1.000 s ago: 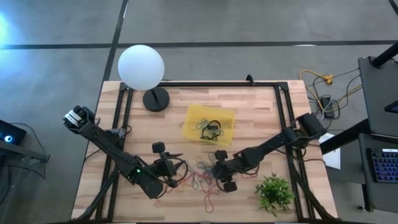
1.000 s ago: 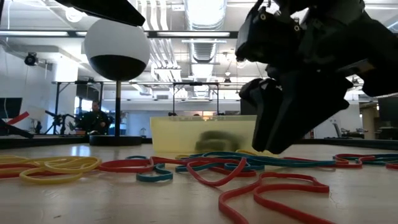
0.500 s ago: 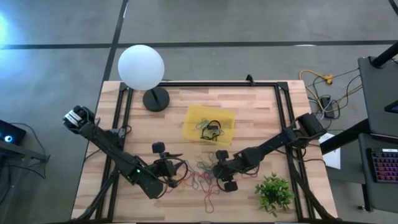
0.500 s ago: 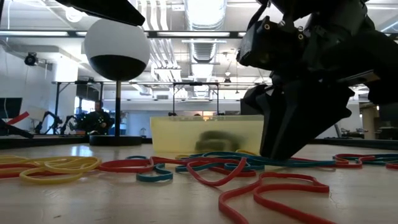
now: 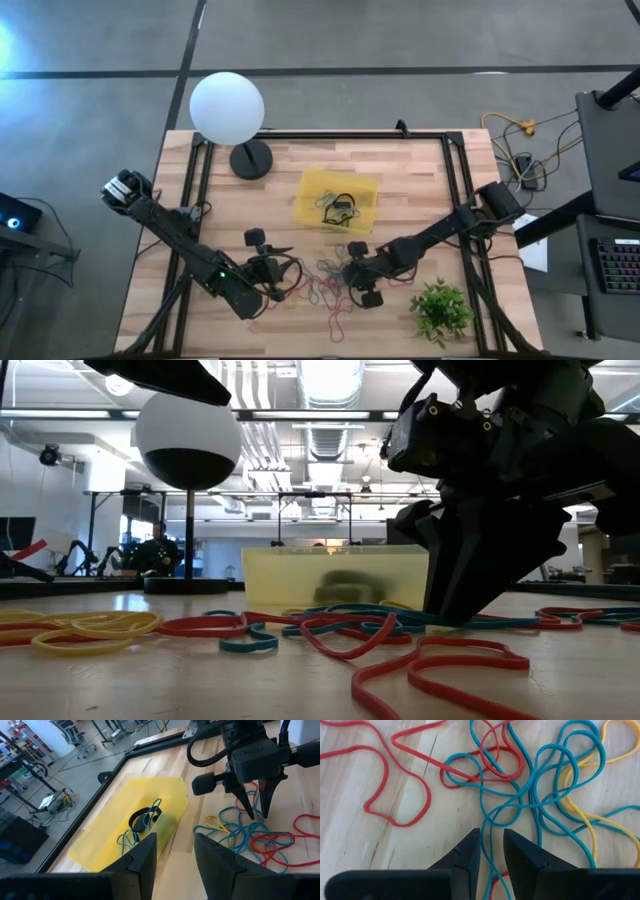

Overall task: Pick and place rubber bands into bin
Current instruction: Put the blue rubber band into the yellow bin

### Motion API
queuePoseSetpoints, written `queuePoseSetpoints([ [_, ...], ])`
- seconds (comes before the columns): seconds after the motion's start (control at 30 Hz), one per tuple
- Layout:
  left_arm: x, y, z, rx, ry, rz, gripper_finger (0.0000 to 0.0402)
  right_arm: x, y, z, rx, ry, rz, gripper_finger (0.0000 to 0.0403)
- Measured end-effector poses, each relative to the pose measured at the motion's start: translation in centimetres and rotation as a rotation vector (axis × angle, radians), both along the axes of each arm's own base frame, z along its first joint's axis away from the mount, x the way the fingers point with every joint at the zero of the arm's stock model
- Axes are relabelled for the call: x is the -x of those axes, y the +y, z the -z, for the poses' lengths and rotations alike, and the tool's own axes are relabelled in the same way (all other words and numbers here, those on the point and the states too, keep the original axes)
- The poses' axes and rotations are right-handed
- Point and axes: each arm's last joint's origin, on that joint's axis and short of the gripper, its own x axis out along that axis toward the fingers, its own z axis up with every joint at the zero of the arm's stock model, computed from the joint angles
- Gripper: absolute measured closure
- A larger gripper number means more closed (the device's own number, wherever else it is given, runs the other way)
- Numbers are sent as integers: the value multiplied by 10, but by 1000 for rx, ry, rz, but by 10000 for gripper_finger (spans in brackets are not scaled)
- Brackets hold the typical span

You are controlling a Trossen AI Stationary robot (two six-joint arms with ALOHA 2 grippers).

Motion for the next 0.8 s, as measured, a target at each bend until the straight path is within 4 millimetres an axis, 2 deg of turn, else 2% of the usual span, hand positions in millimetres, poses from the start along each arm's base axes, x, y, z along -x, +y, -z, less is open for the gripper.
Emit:
queuePoseSetpoints([
  [0.63, 0, 0, 1, 0, 0, 0, 285, 1, -1, 3, -3, -9, -1, 324],
  [0.8, 0, 0, 1, 0, 0, -1, 285, 2, -1, 6, 0, -6, -3, 342],
])
